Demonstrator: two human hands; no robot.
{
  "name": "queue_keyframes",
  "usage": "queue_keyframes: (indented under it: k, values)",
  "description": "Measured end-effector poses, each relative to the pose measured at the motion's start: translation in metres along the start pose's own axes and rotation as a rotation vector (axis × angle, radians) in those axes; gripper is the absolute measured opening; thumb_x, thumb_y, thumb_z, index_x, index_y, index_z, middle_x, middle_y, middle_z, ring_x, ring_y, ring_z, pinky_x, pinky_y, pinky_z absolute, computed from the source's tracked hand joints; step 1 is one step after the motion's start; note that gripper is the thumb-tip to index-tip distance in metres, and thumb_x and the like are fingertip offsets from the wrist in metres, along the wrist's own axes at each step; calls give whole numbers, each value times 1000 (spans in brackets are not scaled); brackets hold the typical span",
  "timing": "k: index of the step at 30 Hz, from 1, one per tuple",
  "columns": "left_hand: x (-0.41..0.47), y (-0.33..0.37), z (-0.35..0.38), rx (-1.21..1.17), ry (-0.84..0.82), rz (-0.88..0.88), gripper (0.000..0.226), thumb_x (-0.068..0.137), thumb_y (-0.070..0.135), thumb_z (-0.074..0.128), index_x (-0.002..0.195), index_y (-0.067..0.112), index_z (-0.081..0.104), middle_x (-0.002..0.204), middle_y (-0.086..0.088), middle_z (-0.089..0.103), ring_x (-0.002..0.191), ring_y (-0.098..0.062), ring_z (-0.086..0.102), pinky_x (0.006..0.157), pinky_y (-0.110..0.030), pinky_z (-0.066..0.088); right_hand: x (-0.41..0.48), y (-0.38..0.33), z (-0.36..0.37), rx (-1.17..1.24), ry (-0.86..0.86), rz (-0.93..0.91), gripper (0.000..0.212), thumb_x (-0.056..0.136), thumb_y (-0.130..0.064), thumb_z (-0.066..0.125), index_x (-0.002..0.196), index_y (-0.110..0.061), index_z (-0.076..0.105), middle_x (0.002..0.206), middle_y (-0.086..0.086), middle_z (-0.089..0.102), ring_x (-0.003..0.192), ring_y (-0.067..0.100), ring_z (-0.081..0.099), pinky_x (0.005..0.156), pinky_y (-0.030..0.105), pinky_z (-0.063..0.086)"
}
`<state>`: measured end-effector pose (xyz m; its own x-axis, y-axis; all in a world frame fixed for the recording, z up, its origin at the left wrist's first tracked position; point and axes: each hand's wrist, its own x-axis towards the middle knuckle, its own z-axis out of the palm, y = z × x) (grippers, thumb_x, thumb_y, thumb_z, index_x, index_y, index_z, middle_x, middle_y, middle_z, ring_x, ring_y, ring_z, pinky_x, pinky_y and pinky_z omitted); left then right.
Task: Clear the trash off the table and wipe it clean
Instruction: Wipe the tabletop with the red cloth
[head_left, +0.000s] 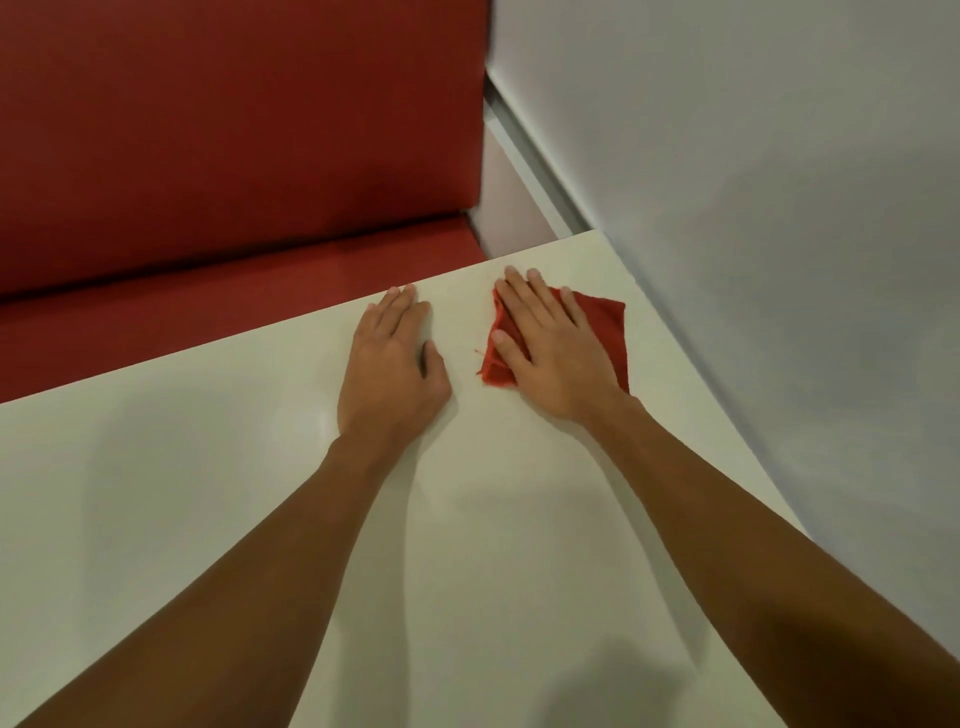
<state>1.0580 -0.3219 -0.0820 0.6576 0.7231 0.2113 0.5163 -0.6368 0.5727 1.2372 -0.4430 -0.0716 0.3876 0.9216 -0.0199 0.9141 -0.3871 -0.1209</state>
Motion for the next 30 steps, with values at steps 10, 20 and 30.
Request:
queue_keyframes:
  k: [10, 20, 30]
  values:
    - [-1, 0, 1, -17, 19, 6, 52, 95, 18, 54, 145, 5, 58, 159, -10, 48, 151, -23, 37, 129, -37, 22, 17, 1, 1, 31, 38, 269, 69, 109, -51, 13, 168, -18, 5, 176, -1, 0, 162, 18, -6, 131, 47, 0]
    - [-1, -1, 0, -11, 6, -13, 53, 95, 23, 51, 146, 8, 57, 160, -7, 48, 152, -22, 37, 129, -39, 23, 44, 38, 0, 64, 63, 559, 75, 106, -54, 12, 167, -12, 2, 176, 3, 1, 162, 20, -5, 131, 49, 0]
    - [0, 0, 0, 9, 8, -31, 50, 97, 17, 58, 146, 10, 57, 160, -4, 47, 151, -19, 37, 128, -34, 23, 31, 53, -3, 58, 55, 485, 75, 107, -56, 13, 167, -13, 4, 176, 3, 0, 162, 18, -4, 131, 46, 0]
